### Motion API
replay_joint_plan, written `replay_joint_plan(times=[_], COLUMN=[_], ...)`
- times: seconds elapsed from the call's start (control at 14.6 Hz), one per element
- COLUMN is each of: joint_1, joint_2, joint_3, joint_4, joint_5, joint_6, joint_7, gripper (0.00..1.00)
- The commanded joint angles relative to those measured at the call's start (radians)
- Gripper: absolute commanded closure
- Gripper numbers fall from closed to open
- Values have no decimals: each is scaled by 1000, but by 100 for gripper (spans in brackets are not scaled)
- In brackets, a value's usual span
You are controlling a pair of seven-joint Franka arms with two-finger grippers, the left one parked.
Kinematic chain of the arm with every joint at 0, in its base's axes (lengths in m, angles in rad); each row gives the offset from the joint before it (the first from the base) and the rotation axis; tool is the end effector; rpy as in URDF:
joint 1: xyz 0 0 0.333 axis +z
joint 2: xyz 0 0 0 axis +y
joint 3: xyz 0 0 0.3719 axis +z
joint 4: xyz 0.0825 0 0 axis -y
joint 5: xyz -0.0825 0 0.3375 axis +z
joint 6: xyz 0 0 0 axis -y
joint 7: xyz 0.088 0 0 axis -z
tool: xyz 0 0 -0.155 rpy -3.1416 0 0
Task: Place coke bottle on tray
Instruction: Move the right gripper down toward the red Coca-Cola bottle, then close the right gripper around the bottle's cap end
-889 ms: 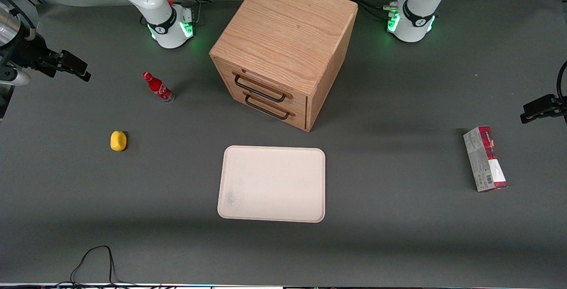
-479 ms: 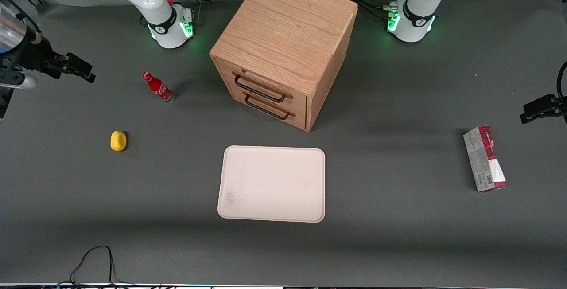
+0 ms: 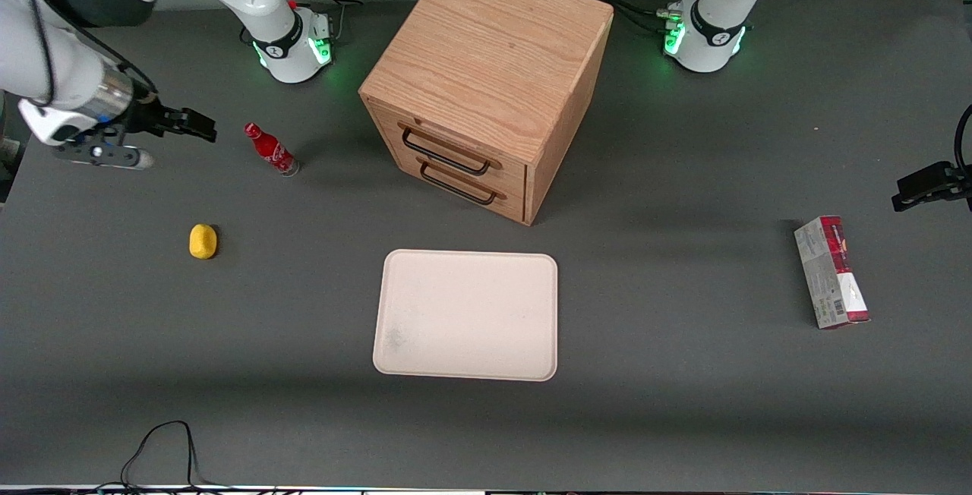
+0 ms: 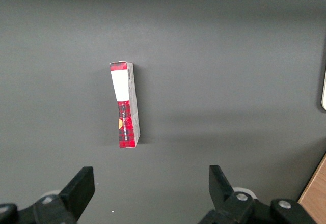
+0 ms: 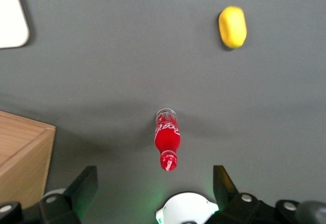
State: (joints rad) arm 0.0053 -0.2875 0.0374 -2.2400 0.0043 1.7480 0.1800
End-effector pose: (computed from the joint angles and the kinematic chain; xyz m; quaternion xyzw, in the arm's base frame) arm 0.3719 0.0176 0.4941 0.9923 -0.0701 -0.1012 0.0145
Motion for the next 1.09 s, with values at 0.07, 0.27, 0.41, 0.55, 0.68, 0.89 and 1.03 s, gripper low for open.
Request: replay_joint_plan(times=[0.07,0.27,0.41,0.55,0.68,0.89,1.03], joint_1=[13,33,35,33,33,33,30], joint_2=[-122,-122,-121,-121,-122,-122,-122], joint_3=[18,19,19,19,21,21,25], joint_4=[-318,-476,-538,-549,-569,-570,-570], joint_5=[22,22,22,20,20,14,8], joint_6=[259,454,530,527,527,507,470], joint_7=[-16,-16,-16,-13,-11,-11,-11], gripper=[0,0,0,0,0,0,0])
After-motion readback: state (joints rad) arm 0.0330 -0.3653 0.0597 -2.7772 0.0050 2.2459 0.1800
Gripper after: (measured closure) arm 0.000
